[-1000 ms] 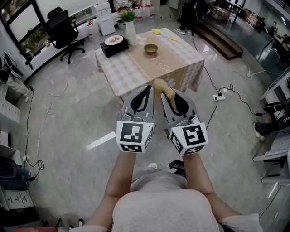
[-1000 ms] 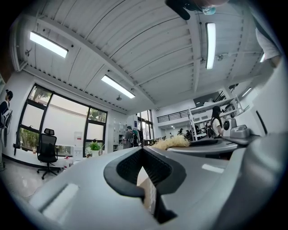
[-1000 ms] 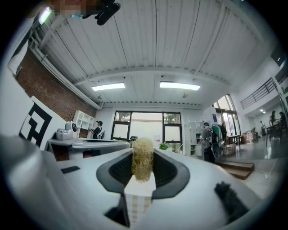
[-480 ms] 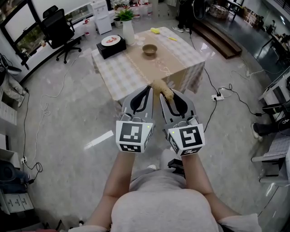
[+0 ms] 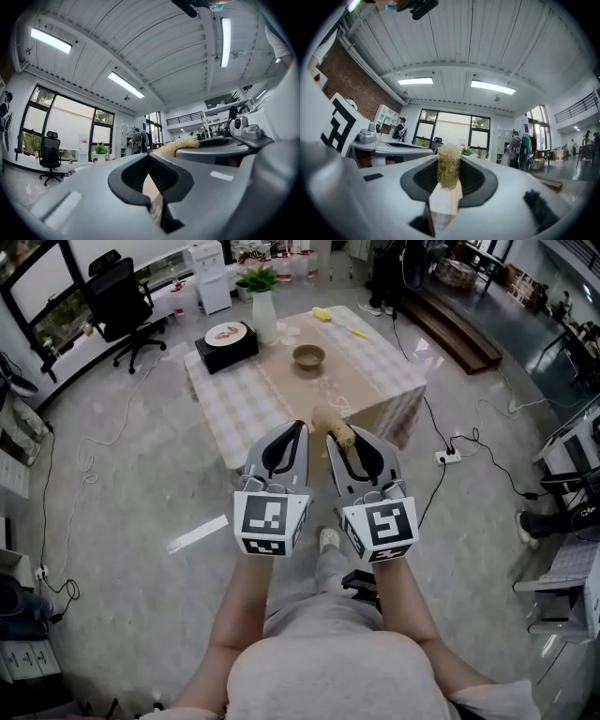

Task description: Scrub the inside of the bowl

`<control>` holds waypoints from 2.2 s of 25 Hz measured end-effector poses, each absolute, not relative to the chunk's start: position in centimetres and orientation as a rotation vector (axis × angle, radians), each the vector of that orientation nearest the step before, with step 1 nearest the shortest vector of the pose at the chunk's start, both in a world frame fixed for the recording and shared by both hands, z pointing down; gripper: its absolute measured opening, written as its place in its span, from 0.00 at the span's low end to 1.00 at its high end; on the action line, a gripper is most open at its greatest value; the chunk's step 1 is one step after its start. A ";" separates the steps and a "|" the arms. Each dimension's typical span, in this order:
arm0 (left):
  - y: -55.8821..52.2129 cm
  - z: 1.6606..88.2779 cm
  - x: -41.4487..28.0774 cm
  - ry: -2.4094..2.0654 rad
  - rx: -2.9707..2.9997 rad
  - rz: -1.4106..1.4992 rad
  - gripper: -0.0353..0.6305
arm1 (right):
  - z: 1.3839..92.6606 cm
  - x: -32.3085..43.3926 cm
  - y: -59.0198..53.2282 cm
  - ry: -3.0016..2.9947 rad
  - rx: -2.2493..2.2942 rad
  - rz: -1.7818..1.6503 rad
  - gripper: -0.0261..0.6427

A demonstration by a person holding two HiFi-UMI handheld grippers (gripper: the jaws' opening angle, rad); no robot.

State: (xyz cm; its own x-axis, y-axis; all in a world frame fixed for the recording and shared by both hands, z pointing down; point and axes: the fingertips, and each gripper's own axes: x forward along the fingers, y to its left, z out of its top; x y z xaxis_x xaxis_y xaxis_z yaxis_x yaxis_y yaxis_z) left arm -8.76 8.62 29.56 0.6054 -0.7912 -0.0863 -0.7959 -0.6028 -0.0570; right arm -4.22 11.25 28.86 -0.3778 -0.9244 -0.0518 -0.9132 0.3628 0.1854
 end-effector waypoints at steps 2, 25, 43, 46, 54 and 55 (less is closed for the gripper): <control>7.4 29.9 -8.3 1.365 -2.733 0.075 0.06 | 29.2 -3.9 10.0 -2.553 1.703 -0.277 0.19; -8.8 30.6 -2.7 1.559 -2.658 0.039 0.06 | 29.7 2.3 -7.4 -2.685 1.528 -0.225 0.19; -14.0 32.7 -0.8 1.704 -2.627 0.013 0.06 | 31.4 6.7 -12.5 -2.739 1.479 -0.080 0.19; -14.6 32.8 -0.8 1.686 -2.646 0.023 0.06 | 31.5 6.7 -13.2 -2.746 1.474 -0.071 0.19; -18.0 35.7 0.6 1.588 -2.771 -0.130 0.18 | 32.3 7.1 -16.2 -2.737 1.482 -0.048 0.19; -18.5 36.1 0.7 1.579 -2.786 -0.146 0.20 | 32.5 7.0 -16.7 -2.732 1.478 -0.046 0.19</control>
